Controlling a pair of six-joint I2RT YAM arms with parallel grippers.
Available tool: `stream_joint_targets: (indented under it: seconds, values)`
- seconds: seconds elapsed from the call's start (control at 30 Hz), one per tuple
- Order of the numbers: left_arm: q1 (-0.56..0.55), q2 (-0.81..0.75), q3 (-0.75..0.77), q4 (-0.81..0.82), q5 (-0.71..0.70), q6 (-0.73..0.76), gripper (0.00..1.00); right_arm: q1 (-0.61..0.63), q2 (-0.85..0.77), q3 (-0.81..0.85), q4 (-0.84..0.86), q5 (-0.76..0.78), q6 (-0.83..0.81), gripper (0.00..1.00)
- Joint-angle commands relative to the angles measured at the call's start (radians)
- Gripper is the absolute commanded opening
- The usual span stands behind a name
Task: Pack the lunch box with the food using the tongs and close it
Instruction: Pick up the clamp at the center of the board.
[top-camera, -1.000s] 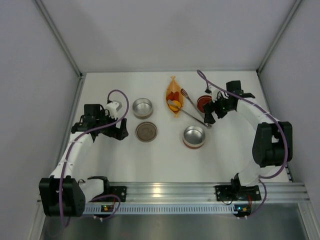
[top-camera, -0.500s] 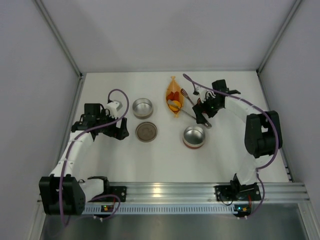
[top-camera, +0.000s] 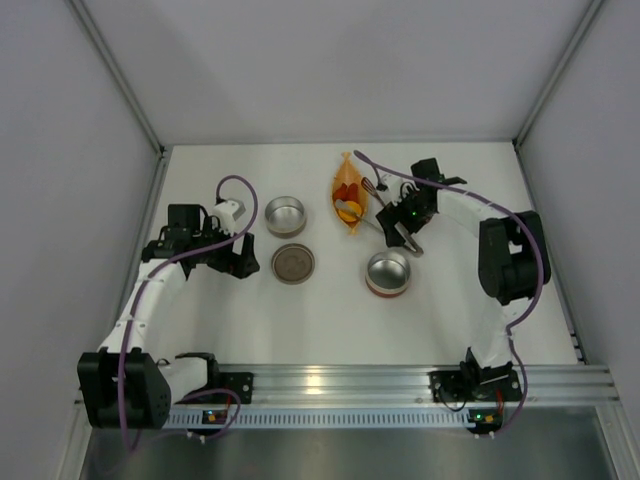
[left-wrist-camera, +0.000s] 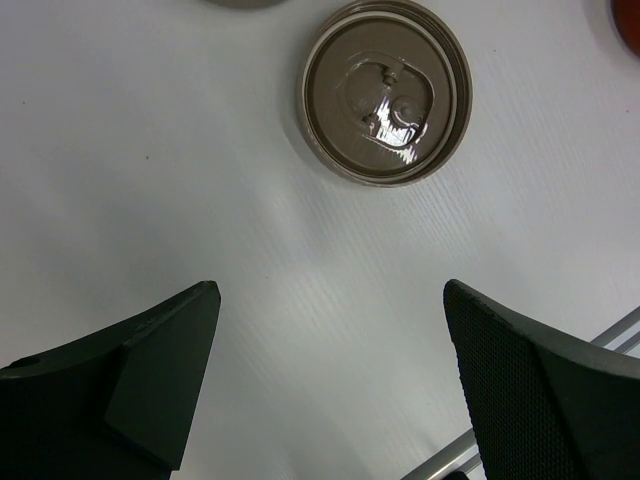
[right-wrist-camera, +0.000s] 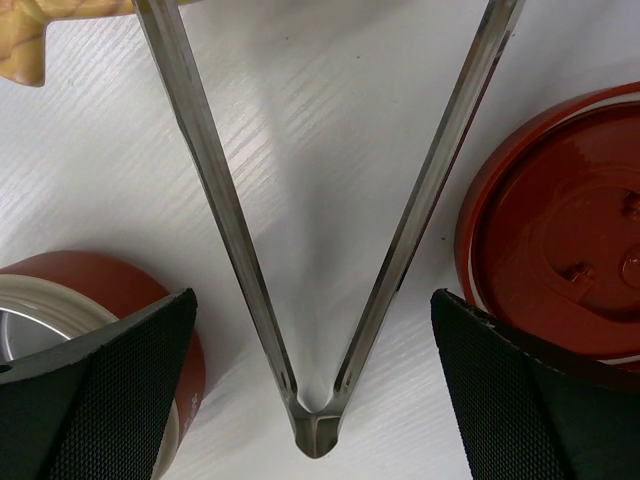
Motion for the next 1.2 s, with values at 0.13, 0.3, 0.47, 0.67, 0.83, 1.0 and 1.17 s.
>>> stream_joint_targets:
  seconds: [0.13, 0.3, 0.47, 0.67, 0.83, 1.0, 1.17]
  values:
    - [0.005, 0.007, 0.031, -0.002, 0.029, 0.023, 0.98, 0.031, 0.023, 0.054, 0.065, -0.023, 0.003, 0.99]
    - [0.005, 0.011, 0.029, 0.001, 0.029, 0.021, 0.98, 0.037, 0.043, 0.061, 0.071, -0.042, 0.003, 0.97]
    - [0.005, 0.008, 0.027, 0.004, 0.029, 0.018, 0.98, 0.046, 0.052, 0.069, 0.081, -0.046, 0.007, 0.94]
    - [0.005, 0.016, 0.027, 0.01, 0.029, 0.015, 0.98, 0.06, 0.081, 0.091, 0.081, -0.04, 0.006, 0.9]
    - [0.005, 0.019, 0.027, 0.013, 0.024, 0.013, 0.98, 0.063, 0.101, 0.101, 0.091, -0.031, 0.003, 0.89]
    - [0.005, 0.019, 0.027, 0.019, 0.024, 0.012, 0.98, 0.063, 0.118, 0.107, 0.094, -0.028, 0.001, 0.86]
    - [0.005, 0.02, 0.026, 0.022, 0.021, 0.01, 0.98, 0.061, 0.109, 0.1, 0.096, -0.037, 0.004, 0.72]
